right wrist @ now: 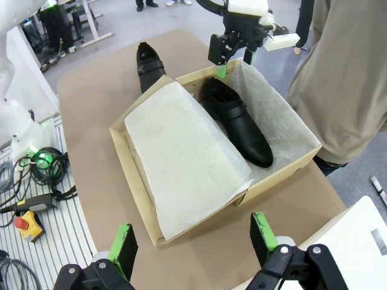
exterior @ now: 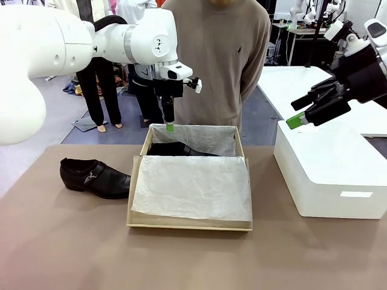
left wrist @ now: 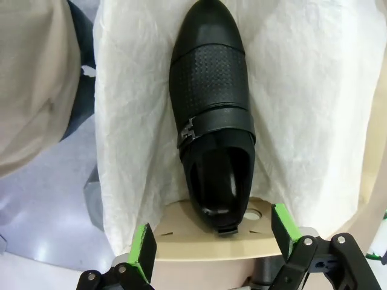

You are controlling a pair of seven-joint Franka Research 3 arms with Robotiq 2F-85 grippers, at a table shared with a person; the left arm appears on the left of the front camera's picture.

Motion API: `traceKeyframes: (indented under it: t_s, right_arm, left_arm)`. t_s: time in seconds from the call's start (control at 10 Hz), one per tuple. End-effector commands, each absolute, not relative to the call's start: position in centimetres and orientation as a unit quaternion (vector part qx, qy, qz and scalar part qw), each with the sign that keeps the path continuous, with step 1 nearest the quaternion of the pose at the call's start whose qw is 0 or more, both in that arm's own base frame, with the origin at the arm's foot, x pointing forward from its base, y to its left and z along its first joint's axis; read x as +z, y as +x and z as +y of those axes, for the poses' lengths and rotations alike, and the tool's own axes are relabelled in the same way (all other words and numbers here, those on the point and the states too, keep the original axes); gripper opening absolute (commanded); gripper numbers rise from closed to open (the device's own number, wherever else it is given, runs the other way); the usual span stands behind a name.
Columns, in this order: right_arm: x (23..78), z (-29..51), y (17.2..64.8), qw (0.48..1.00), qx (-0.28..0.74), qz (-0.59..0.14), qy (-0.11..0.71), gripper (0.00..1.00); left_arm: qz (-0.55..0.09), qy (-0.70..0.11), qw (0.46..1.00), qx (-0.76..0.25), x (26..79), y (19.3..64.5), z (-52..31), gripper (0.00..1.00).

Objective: Pack the shoes into the box.
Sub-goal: Place the other shoe of the Shoes into the Shoes Box.

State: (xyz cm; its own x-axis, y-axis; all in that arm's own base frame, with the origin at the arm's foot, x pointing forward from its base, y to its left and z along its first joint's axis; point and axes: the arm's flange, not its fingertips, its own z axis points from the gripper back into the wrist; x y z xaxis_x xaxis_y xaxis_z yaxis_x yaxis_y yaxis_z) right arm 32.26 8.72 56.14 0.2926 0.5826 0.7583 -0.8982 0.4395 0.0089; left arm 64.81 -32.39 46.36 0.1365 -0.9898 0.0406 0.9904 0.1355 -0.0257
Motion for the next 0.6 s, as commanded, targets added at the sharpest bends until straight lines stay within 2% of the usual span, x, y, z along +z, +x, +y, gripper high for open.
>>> traceKeyframes:
  t_s: [0.0,0.3,0.5]
  right_arm:
    - [56.2,8.7,32.7,0.761,0.488,-0.360,0.232,1.00]
    - [56.2,8.7,32.7,0.761,0.488,-0.360,0.232,1.00]
    - [56.2,8.7,32.7,0.761,0.488,-0.360,0.232,1.00]
  left_arm:
    - [-0.007,-0.018,0.755,-0.656,46.4,64.7,-32.1,1.00]
    - [-0.015,-0.027,0.753,-0.658,47.4,63.8,-31.4,1.00]
    - [-0.050,-0.016,0.731,-0.680,49.6,62.7,-28.2,1.00]
